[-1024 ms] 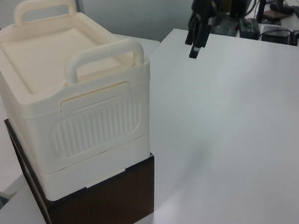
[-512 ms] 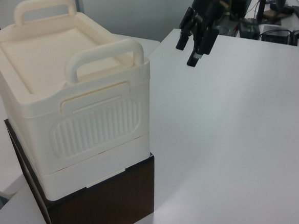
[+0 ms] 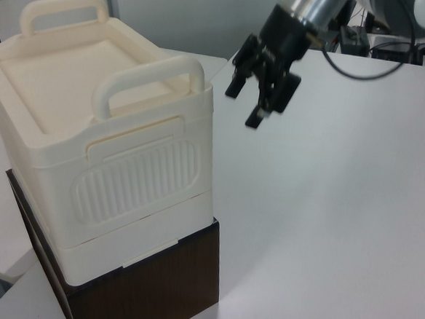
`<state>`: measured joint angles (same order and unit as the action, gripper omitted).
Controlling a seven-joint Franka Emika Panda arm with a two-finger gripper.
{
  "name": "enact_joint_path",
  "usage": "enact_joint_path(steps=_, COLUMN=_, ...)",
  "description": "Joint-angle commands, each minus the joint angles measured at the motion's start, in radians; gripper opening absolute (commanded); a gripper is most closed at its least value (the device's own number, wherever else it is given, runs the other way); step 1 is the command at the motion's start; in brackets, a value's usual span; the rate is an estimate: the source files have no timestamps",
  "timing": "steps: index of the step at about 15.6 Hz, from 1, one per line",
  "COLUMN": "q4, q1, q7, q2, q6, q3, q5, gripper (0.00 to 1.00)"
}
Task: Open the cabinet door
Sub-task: 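Move the open gripper toward the edge of the box's side door, then lower the gripper and hook the free edge of the cream door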
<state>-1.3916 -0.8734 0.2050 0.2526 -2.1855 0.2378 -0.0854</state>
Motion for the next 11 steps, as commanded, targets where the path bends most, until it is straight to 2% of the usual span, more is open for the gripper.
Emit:
enact_joint_path(steps=1, q4=0.031, q1=-0.042, q7=-0.052, q2=0.051, q6=-0.083, q3=0.021, q5=-0.005, gripper=0.97)
enact_joint_path(steps=4, q4=0.046, q1=-0.036, q7=-0.064, q2=0.109, q6=-0.143, q3=0.023, q5=-0.001, gripper=0.89)
enact_joint_path(steps=10, q4=0.062, q1=-0.038, q7=-0.090, q2=0.140, q6=-0.157, q3=0.025, q5=0.013, gripper=0.89)
enact_joint_path(steps=11, q4=0.077, q1=-0.038, q7=-0.111, q2=0.148, q6=-0.157, q3=0.026, q5=0.016, gripper=0.84)
